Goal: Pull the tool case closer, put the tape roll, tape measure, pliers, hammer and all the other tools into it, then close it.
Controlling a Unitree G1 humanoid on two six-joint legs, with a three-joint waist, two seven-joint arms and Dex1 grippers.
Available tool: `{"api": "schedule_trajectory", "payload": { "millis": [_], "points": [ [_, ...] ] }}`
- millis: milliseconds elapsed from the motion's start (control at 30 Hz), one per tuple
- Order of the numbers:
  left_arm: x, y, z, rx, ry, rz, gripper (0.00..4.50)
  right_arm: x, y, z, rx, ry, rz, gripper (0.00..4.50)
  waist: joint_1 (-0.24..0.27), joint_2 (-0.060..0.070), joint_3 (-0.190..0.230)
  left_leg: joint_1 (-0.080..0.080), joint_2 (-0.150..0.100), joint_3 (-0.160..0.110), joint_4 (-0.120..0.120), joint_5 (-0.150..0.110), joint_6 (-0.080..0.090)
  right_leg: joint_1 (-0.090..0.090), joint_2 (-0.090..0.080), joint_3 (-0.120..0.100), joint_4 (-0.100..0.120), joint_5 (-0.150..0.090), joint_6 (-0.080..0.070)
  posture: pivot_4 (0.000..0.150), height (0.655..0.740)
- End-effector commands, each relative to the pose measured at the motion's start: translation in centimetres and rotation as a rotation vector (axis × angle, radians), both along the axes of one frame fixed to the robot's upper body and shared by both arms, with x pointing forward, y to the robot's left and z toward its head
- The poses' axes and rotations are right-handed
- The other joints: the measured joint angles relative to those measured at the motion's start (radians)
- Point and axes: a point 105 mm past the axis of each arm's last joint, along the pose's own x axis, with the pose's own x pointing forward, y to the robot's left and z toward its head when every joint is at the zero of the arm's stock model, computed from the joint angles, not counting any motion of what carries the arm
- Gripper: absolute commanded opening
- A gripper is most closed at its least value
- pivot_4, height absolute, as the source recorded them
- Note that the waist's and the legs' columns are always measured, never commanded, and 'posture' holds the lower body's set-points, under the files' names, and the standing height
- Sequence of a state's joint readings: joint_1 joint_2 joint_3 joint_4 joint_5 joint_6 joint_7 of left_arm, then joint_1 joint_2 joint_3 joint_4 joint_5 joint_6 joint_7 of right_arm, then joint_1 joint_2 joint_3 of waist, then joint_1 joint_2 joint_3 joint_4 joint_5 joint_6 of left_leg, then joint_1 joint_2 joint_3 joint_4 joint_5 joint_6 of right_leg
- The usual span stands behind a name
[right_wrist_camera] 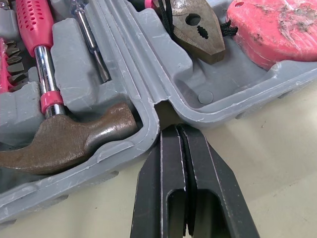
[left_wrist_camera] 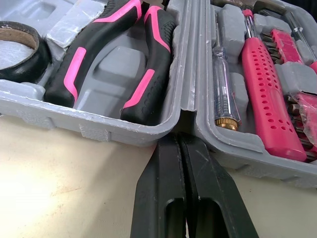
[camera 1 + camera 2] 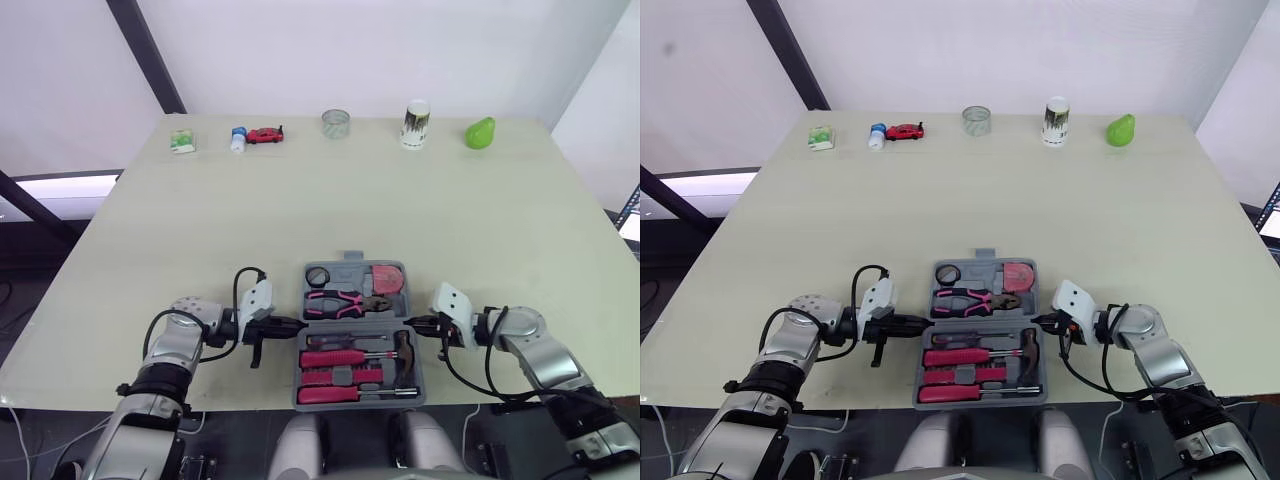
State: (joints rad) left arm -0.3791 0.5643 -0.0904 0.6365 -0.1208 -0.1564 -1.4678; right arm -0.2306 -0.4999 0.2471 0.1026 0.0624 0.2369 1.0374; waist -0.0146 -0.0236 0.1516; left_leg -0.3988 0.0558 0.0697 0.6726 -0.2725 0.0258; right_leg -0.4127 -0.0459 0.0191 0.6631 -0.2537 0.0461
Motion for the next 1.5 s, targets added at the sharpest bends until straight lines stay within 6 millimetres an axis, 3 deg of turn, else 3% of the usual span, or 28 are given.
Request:
{"api": "schedule_trajectory", "payload": {
  "millis": [33, 833, 1133, 1500],
  "points": [
    [-0.6, -1.0, -0.4, 0.003, 0.01, -0.045, 0.1, -0.5, 1.4, 0.7, 0.039, -0.025, 0.053, 0.0, 0.0, 0.0, 0.0, 0.0, 0.0, 0.0, 0.0, 0.0, 0.0, 0.0, 0.0, 0.0, 0.0, 0.0, 0.0, 0.15, 0.74],
    [0.1, -1.5, -0.1, -0.002, 0.0, -0.034, 0.1, 1.2, 1.5, 1.3, 0.062, -0.108, -0.009, 0.0, 0.001, 0.0, 0.0, 0.001, 0.0, 0.0, 0.001, 0.0, 0.0, 0.001, 0.0, 0.0, 0.001, 0.0, 0.0, 0.15, 0.74],
    [0.2, -1.2, -0.3, 0.005, 0.0, -0.026, 0.1, 0.9, 1.4, 0.9, 0.044, -0.09, -0.001, 0.0, 0.001, 0.0, 0.0, 0.001, 0.0, 0.0, 0.001, 0.0, 0.0, 0.001, 0.0, 0.0, 0.001, 0.0, 0.0, 0.15, 0.74],
    [1.3, 1.6, 1.6, 0.011, -0.107, 0.086, 0.1, 1.6, -3.3, 1.6, 0.012, -0.089, -0.118, 0.0, 0.002, 0.0, 0.0, 0.0, 0.0, 0.0, 0.002, 0.0, 0.0, 0.001, 0.0, 0.0, 0.001, 0.0, 0.0, 0.15, 0.74]
  ]
}}
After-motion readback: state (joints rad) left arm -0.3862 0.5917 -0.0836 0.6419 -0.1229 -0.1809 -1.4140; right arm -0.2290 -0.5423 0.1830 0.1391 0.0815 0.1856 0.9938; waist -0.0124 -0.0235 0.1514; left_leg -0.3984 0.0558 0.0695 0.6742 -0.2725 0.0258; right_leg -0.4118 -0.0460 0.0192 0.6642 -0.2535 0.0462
